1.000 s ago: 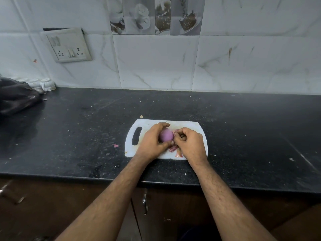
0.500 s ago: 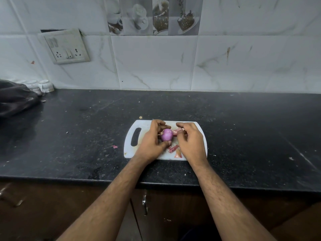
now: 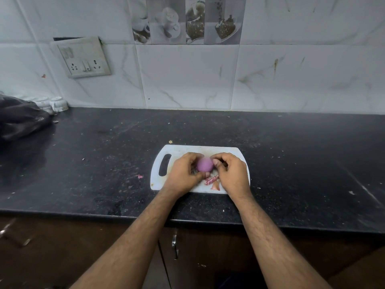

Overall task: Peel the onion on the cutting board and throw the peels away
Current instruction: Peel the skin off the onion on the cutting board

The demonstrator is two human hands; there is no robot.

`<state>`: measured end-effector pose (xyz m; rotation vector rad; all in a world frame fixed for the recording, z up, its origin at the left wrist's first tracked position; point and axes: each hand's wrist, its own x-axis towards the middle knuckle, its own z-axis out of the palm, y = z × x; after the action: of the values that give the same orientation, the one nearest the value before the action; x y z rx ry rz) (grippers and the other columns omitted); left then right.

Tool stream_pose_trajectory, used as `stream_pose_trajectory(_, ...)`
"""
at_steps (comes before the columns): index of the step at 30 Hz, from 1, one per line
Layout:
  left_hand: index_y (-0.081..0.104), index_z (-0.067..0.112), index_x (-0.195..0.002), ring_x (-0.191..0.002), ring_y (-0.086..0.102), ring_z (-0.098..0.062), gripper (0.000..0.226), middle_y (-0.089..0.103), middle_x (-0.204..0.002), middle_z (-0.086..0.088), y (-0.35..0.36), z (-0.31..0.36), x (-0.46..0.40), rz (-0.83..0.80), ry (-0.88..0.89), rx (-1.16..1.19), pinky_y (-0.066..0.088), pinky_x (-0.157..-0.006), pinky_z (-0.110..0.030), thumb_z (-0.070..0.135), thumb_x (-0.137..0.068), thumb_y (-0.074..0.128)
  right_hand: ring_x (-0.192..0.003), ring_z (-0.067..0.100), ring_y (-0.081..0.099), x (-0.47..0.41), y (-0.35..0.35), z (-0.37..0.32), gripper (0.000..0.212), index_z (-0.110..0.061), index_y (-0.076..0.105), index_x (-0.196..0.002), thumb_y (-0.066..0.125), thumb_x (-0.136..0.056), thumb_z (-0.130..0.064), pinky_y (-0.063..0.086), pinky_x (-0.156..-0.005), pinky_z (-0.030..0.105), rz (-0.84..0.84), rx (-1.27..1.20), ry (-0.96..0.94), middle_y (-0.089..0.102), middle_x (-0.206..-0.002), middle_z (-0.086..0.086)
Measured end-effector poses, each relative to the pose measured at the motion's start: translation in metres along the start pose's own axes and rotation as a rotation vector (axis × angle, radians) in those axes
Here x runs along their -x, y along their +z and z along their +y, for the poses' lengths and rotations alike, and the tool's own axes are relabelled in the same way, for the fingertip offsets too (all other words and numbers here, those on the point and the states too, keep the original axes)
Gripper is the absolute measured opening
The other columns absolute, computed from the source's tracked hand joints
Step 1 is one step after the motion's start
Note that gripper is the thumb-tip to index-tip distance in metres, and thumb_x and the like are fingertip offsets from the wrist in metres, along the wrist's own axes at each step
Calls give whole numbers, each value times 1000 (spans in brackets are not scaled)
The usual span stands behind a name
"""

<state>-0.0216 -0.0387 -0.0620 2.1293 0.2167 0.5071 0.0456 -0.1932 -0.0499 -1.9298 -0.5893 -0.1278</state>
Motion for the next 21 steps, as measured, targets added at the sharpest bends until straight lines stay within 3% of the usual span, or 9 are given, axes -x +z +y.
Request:
stream_pose_trajectory(4,60,16,-131,-117,65,-11,48,68,-124,5,0,2,2,-33,-23,76,52,-108,-38,22,-87,78,-56,-6,65,2,-3,-1,20,-17,74,-112,58,-103,-13,47,-54,3,17,-64,31,75,-101,-10)
stream_pose_trajectory(6,55,17,-138,-119,65,-11,51,69,-126,4,-2,4,3,-33,-18,102,51,-108,-34,23,-91,74,-76,-9,70,2,-4,-1,24,-20,74,-119,58,-103,-14,54,-72,8,1,-93,16,76,-110,-12)
stream_pose_trajectory(9,35,28,-154,-113,66,-8,74,67,-124,7,-4,8,5,-62,5,39,49,-99,-19,28,-92,74,-106,-7,68,1,-4,-1,31,-24,73,-125,58,-102,-9,56,-98,23,-56,-131,-4,75,-116,-16)
stream_pose_trajectory(12,41,25,-153,-116,64,-10,69,67,-127,4,-2,9,4,-114,44,-17,50,-107,-31,19,-92,73,-102,-3,70,3,-5,-2,33,-24,73,-125,57,-102,-7,58,-96,29,-93,-159,-16,75,-116,-18)
stream_pose_trajectory(16,45,24,-149,-123,59,-17,57,62,-136,-3,-3,10,2,-115,37,-92,47,-111,-42,22,-97,65,-114,-3,66,3,-3,-2,36,-21,70,-129,54,-102,-5,55,-102,27,-77,-149,-18,73,-120,-14)
stream_pose_trajectory(19,44,21,-149,-123,59,-15,53,62,-137,-2,-3,13,3,-125,49,-88,47,-111,-38,21,-99,63,-105,12,70,0,2,1,30,-23,67,-130,59,-102,-28,59,-95,40,-47,27,16,68,-123,-11)
stream_pose_trajectory(21,45,17,-148,-125,59,-14,52,63,-138,-2,-3,14,4,-123,58,-67,46,-111,-34,19,-100,62,-96,18,69,-1,6,0,39,-25,67,-126,56,-99,-50,59,-89,45,-85,170,12,67,-116,-10)
